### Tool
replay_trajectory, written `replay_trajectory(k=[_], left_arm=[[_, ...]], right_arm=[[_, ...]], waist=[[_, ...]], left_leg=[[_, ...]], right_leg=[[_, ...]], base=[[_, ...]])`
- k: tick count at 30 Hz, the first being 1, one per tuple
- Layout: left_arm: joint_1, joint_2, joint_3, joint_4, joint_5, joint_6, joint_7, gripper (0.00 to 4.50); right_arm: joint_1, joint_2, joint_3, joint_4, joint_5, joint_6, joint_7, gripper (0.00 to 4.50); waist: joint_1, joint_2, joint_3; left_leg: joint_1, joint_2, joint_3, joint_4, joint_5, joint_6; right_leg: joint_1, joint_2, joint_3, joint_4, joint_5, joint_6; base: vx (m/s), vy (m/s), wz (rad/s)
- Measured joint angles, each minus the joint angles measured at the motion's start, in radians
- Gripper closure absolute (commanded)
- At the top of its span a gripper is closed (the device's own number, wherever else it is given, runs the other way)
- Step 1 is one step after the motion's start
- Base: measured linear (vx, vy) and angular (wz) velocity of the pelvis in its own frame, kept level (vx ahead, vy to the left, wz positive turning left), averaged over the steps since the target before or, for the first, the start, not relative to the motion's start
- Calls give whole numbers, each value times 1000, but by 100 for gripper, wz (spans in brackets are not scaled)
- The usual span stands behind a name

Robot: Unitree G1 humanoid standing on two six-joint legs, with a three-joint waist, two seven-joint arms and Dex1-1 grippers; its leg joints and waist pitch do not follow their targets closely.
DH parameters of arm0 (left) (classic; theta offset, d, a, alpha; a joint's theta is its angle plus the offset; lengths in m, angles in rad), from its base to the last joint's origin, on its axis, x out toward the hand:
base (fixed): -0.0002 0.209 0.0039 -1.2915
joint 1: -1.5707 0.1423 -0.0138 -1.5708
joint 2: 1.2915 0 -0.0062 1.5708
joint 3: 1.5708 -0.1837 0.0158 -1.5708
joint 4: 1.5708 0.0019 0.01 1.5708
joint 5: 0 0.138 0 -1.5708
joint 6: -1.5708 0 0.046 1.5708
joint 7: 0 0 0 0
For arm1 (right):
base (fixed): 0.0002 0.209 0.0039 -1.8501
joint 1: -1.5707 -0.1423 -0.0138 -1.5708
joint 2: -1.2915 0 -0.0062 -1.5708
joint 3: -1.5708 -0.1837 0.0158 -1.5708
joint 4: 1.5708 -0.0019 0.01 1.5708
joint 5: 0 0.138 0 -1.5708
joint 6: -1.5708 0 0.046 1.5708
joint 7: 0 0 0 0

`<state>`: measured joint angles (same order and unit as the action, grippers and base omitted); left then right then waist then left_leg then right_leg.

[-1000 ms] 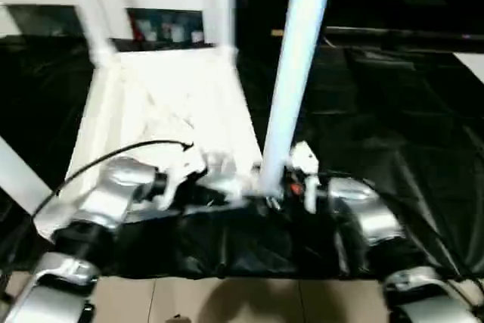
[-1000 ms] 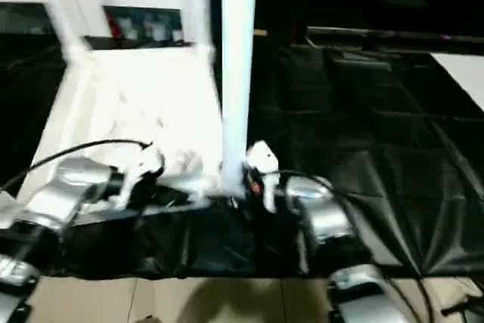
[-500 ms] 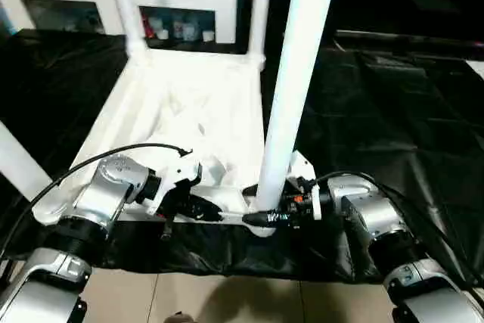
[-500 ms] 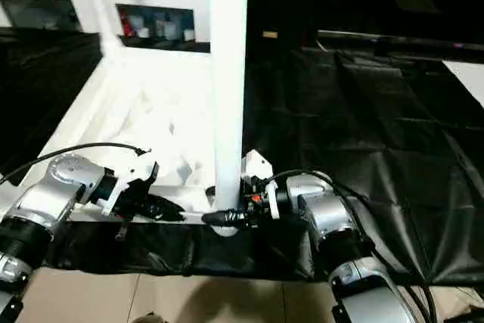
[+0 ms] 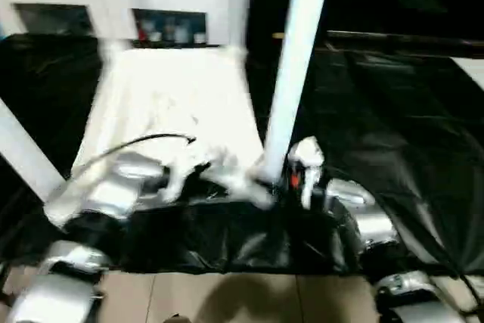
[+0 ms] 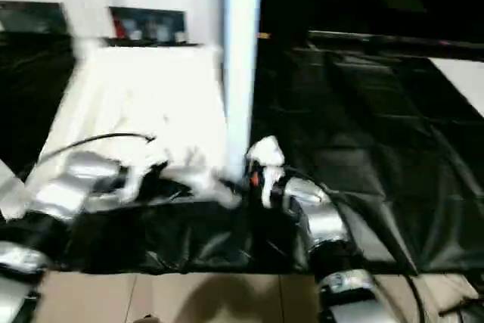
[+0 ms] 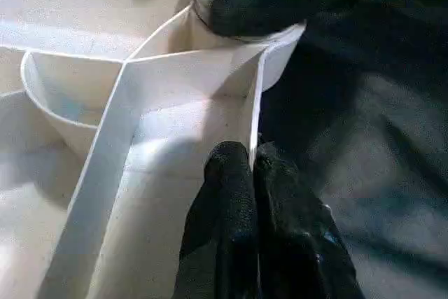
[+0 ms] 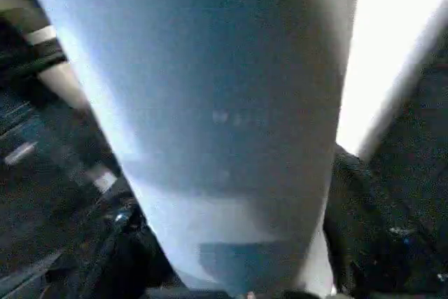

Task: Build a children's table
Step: Rotate leg to tighten

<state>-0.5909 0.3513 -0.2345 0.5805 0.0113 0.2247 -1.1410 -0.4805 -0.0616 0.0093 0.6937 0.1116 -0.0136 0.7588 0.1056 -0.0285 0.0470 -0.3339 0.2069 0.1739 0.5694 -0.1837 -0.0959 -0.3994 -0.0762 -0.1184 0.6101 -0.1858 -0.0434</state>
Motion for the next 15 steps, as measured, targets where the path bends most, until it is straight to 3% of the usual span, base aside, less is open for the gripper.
replay_trajectory(k=[6,7,8,10,15], left_arm=[[44,-45,22,-90,22,61,116,450],[48,-48,22,-97,22,67,125,450],[51,-50,22,-104,22,74,132,450],[51,-54,20,-106,23,72,142,450],[63,-47,20,-120,21,55,126,450]], right_arm=[[19,89,-28,-29,-42,-24,-252,196],[20,96,-28,-29,-46,-32,-274,140],[22,104,-28,-28,-53,-43,-299,126],[22,115,-26,-19,-75,-66,-325,126],[19,92,-18,-12,-62,-77,-248,74]], waist=[[-18,0,0],[-19,1,0],[-20,1,0],[-20,0,0],[-21,-1,0]], left_leg=[[-2,0,1,-6,0,0],[-2,0,1,-6,0,0],[-2,0,1,-6,0,0],[-3,0,1,-6,0,0],[-4,0,1,-6,-1,1]], right_leg=[[0,1,0,0,-2,-4],[-1,1,0,0,-2,-4],[-1,1,0,0,-2,-4],[-1,1,0,0,-3,-3],[-2,1,0,-1,-3,-2]], base=[[0,0,0],[0,0,0],[0,0,0],[0,0,0],[0,0,0]])
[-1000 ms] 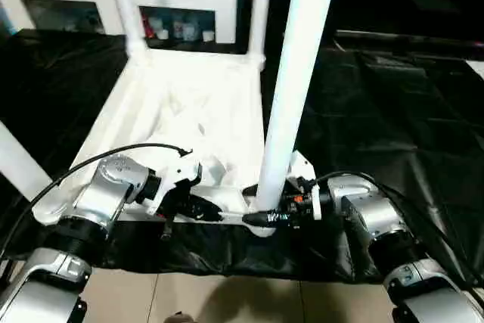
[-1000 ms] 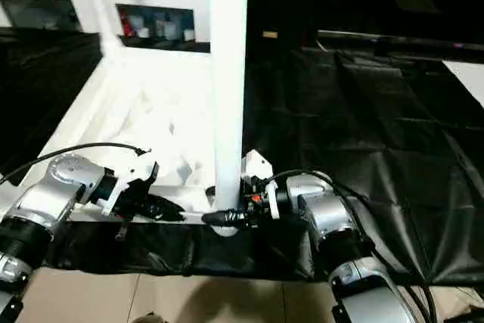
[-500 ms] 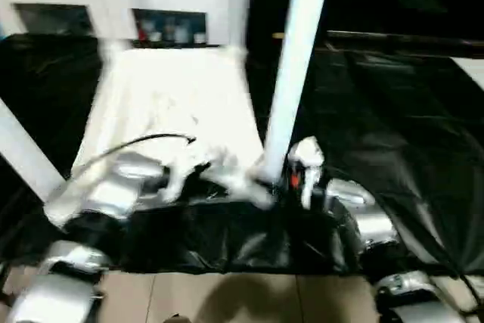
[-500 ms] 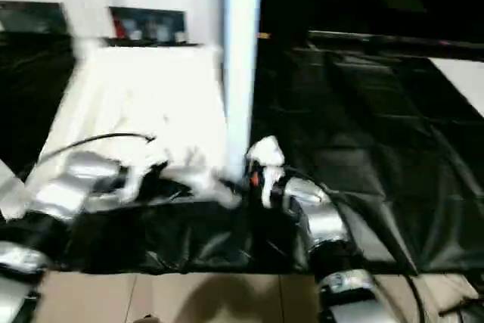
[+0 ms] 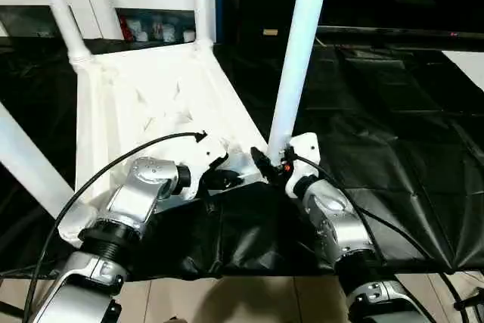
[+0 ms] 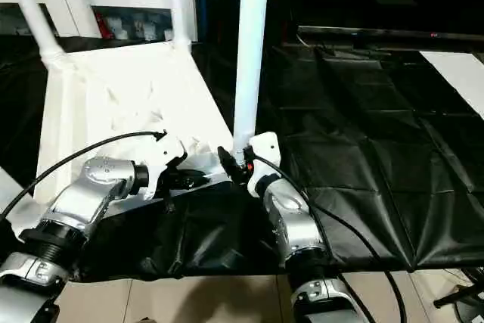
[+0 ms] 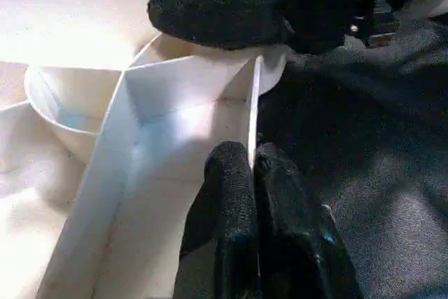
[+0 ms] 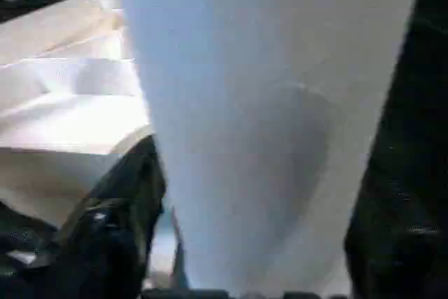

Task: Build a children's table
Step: Rotate leg to tighten

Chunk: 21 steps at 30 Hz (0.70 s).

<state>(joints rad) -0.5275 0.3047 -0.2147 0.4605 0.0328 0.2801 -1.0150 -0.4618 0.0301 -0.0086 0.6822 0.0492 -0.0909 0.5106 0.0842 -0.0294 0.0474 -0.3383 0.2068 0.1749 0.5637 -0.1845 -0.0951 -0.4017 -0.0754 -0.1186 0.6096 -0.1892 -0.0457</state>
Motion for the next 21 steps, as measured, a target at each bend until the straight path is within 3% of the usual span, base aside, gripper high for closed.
replay_trajectory(k=[11,12,16,17,21], left_arm=[[11,103,-21,9,-39,-76,-217,450],[11,113,-22,16,-41,-90,-243,450],[2,146,-32,39,-55,-119,-328,450],[-1,152,-36,46,-58,-128,-343,450],[-19,165,-47,76,-59,-148,-399,450]], right_arm=[[-28,-155,98,0,54,49,496,61],[-34,-168,110,0,59,56,545,85],[-52,-205,143,0,66,79,687,98],[-54,-208,150,1,66,79,709,125],[-68,-225,170,6,66,89,784,158]], waist=[[10,-6,1],[12,-7,2],[29,-12,3],[32,-13,3],[45,-15,3]], left_leg=[[-2,0,0,2,0,1],[-2,0,0,2,0,1],[-2,0,0,3,0,1],[-2,0,0,3,0,1],[-2,0,-1,5,0,1]], right_leg=[[0,0,0,1,1,-2],[0,0,0,1,1,-2],[0,0,-1,2,1,-3],[0,0,-1,2,1,-3],[0,-1,-1,2,1,-3]], base=[[0,0,0],[0,0,0],[0,0,0],[0,0,0],[0,0,0]])
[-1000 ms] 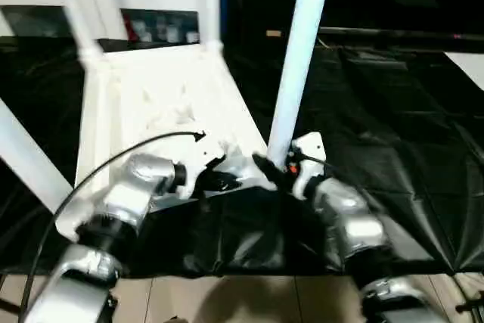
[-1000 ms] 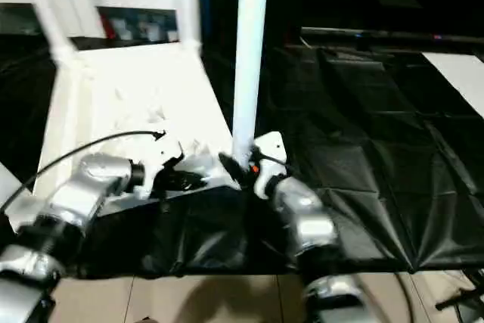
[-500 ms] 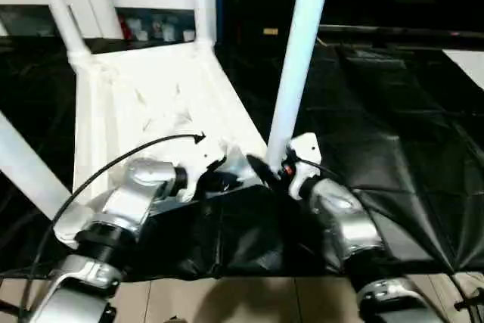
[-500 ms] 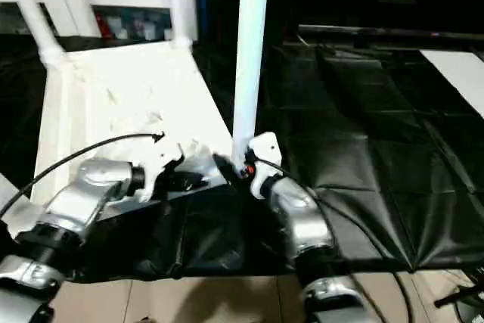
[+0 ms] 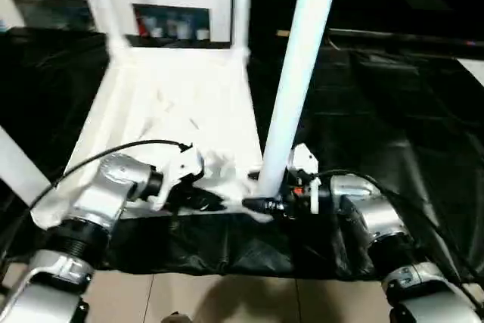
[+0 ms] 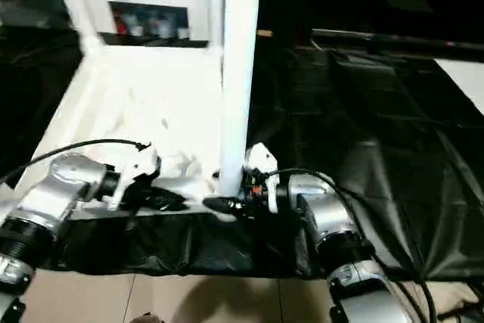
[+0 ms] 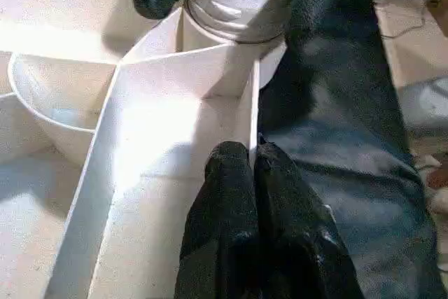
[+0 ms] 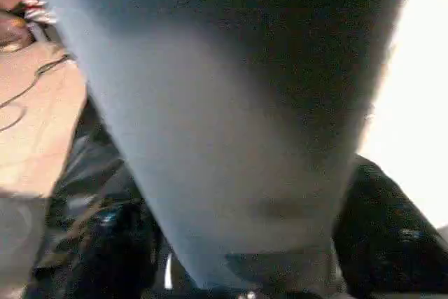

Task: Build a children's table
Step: Rotate leg to tighten

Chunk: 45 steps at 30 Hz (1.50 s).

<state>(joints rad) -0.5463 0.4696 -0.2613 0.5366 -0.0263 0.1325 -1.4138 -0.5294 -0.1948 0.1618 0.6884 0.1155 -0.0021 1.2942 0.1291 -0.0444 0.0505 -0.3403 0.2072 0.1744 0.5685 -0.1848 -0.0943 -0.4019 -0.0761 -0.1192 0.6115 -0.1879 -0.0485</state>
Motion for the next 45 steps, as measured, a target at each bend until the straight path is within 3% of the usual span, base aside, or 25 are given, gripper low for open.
replay_trajectory(k=[5,12,18,22,28,33,36,38,45], left_arm=[[-9,10,-12,13,-1,-11,-49,450],[-11,12,-14,24,-6,-18,-73,450],[-14,-5,-8,41,1,-7,-40,450],[-23,-41,10,47,20,23,76,450],[-7,-133,34,-20,52,114,292,450],[2,-203,48,-51,92,148,450,450],[7,-212,46,-56,99,145,471,450],[8,-212,46,-56,99,143,472,450],[20,-182,44,-70,96,108,431,450]], right_arm=[[-6,-7,17,-1,6,23,72,185],[7,-9,23,-25,7,44,96,198],[62,11,-21,-65,22,58,19,198],[82,59,-87,-61,24,50,-190,200],[99,174,-195,-55,-6,-3,-578,201],[50,257,-217,5,-64,-47,-893,201],[45,264,-217,22,-70,-71,-924,201],[45,265,-217,26,-71,-80,-927,146],[45,220,-196,34,-67,-99,-777,88]], waist=[[15,-1,0],[18,-1,0],[23,1,-1],[10,3,0],[-34,5,1],[-49,7,0],[-47,10,-2],[-47,10,-2],[-51,7,0]], left_leg=[[0,0,0,0,0,0],[0,0,0,1,0,0],[4,0,-1,1,0,-1],[9,0,-1,4,1,-1],[8,0,-1,2,1,-2],[7,0,0,-1,1,-2],[7,-1,0,-2,1,-2],[7,0,0,-2,1,-2],[7,0,1,-3,1,-1]], right_leg=[[0,0,0,1,0,0],[1,0,0,1,0,0],[6,0,0,2,0,1],[9,0,0,0,1,5],[9,0,0,-1,2,5],[5,1,1,0,1,4],[5,1,1,-1,0,5],[5,1,1,-1,0,5],[4,1,2,-1,0,5]], base=[[0,0,0],[0,0,0],[0,0,0],[0,0,0],[0,0,0],[0,0,0],[0,0,0],[0,0,0],[0,0,0]])
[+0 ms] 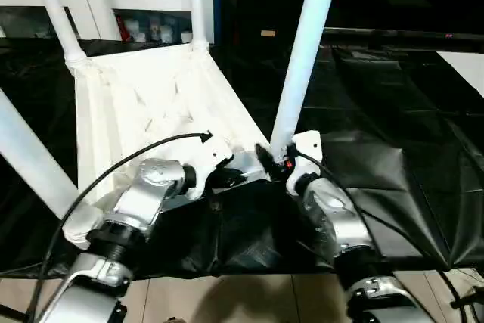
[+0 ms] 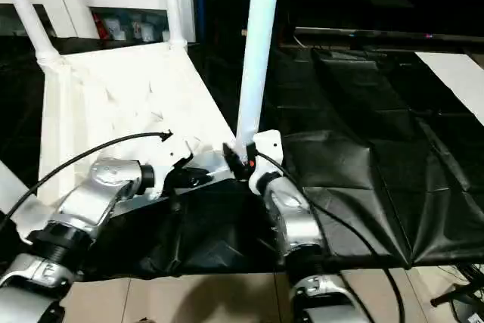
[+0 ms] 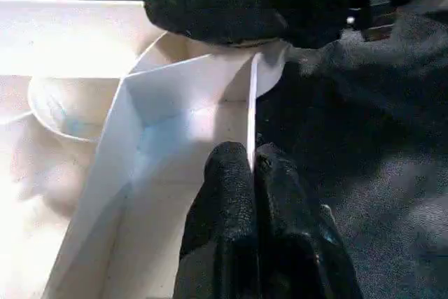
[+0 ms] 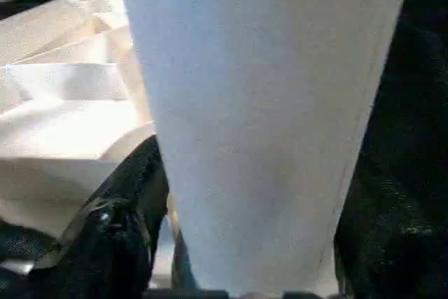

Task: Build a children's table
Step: Rotate leg to tighten

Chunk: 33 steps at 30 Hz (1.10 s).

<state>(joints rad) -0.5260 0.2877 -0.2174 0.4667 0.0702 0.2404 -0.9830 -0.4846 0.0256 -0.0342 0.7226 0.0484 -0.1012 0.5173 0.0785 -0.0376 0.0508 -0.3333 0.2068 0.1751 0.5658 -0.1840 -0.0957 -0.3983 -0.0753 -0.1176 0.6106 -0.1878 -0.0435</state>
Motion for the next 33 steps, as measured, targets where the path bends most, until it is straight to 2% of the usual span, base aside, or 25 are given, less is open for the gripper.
replay_trajectory(k=[4,10,15,20,22,25,26,29,33], left_arm=[[12,52,0,-4,-27,-30,-94,450],[14,136,-15,-4,-69,-60,-269,450],[14,172,-30,1,-84,-80,-385,450],[11,187,-37,19,-93,-92,-443,450],[6,189,-42,26,-93,-97,-455,450],[4,189,-44,32,-93,-100,-466,450],[4,189,-44,32,-93,-100,-470,450],[3,189,-45,32,-95,-97,-477,450],[3,188,-43,32,-96,-89,-474,450]], right_arm=[[0,-52,44,-4,24,3,183,88],[1,-136,123,-75,77,67,512,88],[0,-200,179,-111,105,107,724,88],[-10,-217,209,-114,116,135,826,103],[-14,-219,209,-114,118,152,848,123],[-18,-222,210,-114,121,170,866,129],[-18,-222,212,-116,128,177,869,156],[-18,-225,216,-121,138,187,871,162],[-18,-219,210,-123,140,201,852,201]], waist=[[7,-2,1],[17,-2,2],[36,-2,2],[49,-2,2],[54,-2,2],[64,-1,2],[65,-1,2],[66,-1,2],[66,-1,2]], left_leg=[[-1,0,0,-1,0,0],[-2,0,0,2,-1,1],[-6,1,-1,3,-1,2],[-6,1,-1,4,-1,2],[-5,1,-1,4,-1,2],[-5,1,-1,4,-1,2],[-5,1,-1,4,-1,2],[-5,1,-1,4,-1,2],[-5,1,-1,4,-1,1]], right_leg=[[-1,0,0,0,0,-1],[-2,0,0,0,2,-5],[-2,0,-1,0,2,-5],[-1,-1,-1,0,2,-5],[-1,-1,-1,0,2,-4],[-1,-1,-1,1,1,-3],[-1,-1,-1,1,2,-4],[-1,-1,-1,1,2,-5],[-1,-1,-1,1,3,-6]], base=[[0,0,0],[0,0,0],[0,0,0],[0,0,0],[0,0,0],[0,0,0],[0,0,0],[0,0,0],[0,0,0]])
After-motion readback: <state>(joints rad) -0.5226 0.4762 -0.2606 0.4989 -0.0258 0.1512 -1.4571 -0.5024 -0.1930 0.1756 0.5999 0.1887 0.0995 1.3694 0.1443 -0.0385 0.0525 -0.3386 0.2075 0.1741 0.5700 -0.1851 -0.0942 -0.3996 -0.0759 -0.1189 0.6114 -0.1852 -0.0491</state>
